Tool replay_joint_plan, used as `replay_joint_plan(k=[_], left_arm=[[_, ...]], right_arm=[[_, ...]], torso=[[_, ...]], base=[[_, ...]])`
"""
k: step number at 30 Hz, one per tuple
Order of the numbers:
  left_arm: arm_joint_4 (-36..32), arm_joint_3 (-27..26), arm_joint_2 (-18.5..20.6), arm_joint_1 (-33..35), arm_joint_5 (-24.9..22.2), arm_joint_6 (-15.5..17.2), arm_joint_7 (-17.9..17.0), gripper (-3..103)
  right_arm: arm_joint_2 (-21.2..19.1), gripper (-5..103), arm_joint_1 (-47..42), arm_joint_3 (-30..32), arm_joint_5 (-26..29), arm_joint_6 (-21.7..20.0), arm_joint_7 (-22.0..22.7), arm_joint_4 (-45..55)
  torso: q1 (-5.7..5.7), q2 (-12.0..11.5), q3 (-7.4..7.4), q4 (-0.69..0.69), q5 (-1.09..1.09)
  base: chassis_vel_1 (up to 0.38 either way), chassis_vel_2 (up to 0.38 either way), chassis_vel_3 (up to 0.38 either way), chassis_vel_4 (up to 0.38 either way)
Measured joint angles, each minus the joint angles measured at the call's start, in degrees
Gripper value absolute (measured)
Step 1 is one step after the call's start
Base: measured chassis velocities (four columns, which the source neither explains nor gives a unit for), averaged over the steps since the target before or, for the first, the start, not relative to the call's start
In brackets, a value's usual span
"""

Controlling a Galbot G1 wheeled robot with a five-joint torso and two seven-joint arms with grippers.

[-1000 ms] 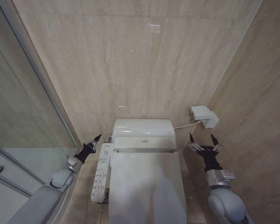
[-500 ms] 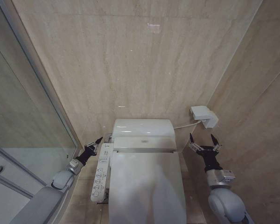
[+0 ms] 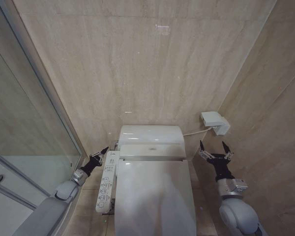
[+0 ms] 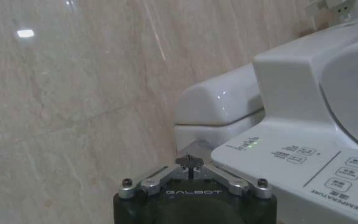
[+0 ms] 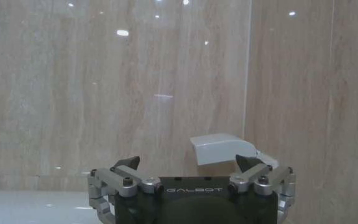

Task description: Open the toilet lid, clean the toilet bowl with a toilet brush, close the toilet lid, and flush.

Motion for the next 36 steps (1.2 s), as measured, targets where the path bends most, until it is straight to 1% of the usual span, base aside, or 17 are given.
replay_joint_plan(k=[12, 18, 28, 30, 36], left_arm=[[1.5, 0.6, -0.4, -2.3, 1.2, 0.0, 0.0, 0], [2.3, 2.3, -0.3, -3.6, 1.4, -0.3, 0.0, 0], [3.2, 3.0, -1.1, -3.6, 1.8, -0.6, 0.2, 0], [3.8, 3.0, -1.3, -3.5, 1.9, -0.8, 0.5, 0], [4.9, 3.3, -1.5, -3.8, 2.2, -1.3, 1.0, 0]], right_arm=[[0.0, 100, 0.0, 0.0, 0.0, 0.0, 0.0, 0.0], [0.0, 100, 0.0, 0.0, 0.0, 0.0, 0.0, 0.0], [0.0, 100, 0.0, 0.0, 0.0, 0.0, 0.0, 0.0], [0.0, 100, 0.0, 0.0, 0.0, 0.0, 0.0, 0.0], [0.0, 100, 0.0, 0.0, 0.0, 0.0, 0.0, 0.0]], torso=[[0.00, 0.0, 0.00, 0.00, 0.00], [0.00, 0.0, 0.00, 0.00, 0.00], [0.00, 0.0, 0.00, 0.04, 0.02], [0.00, 0.0, -0.01, 0.00, 0.02], [0.00, 0.0, -0.01, 0.00, 0.01]], base=[[0.000, 0.000, 0.000, 0.000], [0.000, 0.000, 0.000, 0.000], [0.000, 0.000, 0.000, 0.000], [0.000, 0.000, 0.000, 0.000], [0.000, 0.000, 0.000, 0.000]])
